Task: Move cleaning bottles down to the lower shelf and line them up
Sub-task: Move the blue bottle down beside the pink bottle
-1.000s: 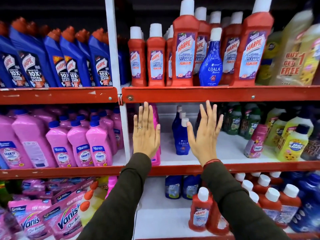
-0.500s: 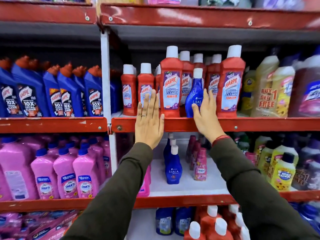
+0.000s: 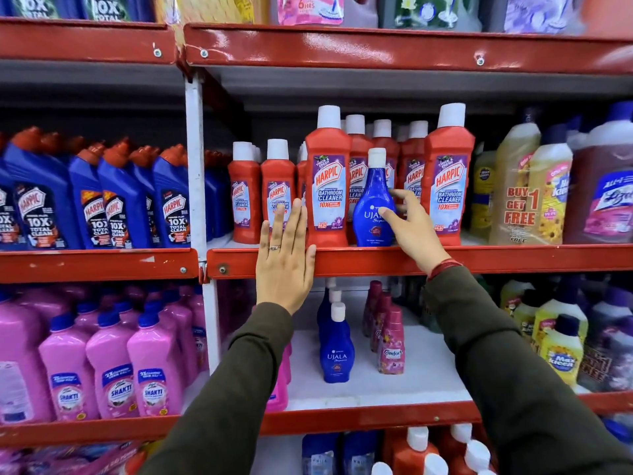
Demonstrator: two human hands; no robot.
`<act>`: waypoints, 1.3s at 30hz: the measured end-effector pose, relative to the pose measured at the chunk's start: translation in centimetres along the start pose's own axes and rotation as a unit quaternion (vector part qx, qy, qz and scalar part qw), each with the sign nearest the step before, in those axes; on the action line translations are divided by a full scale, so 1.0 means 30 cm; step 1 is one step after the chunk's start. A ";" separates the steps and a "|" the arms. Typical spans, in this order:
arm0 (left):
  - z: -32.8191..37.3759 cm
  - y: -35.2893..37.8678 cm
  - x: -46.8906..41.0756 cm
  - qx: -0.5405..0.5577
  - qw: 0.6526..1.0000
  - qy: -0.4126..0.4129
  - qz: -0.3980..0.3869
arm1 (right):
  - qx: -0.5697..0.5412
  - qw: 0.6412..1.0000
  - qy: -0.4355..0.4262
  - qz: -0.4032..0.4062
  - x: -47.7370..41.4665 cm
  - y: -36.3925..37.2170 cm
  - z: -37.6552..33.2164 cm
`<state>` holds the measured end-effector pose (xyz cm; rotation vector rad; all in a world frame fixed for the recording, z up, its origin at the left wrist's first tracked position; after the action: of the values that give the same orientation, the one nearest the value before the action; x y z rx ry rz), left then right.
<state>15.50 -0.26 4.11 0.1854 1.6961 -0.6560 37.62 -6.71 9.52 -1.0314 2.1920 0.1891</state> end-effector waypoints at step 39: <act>-0.061 0.024 0.375 0.095 0.994 -0.051 -0.005 | -0.151 0.986 0.017 -0.064 0.539 0.194 0.285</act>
<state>11.57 -1.31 -6.54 0.2729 1.5371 -0.8223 30.83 -9.44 -8.22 -1.3452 2.1615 0.4588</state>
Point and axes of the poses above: each hand's wrist, its own x-axis away from the middle knuckle, its own y-axis out of the palm, z = x × y, the point moved 8 cm from there along -x, towards the middle knuckle, and after that the axes turned 5 degrees about -x, right-handed, at the moved point
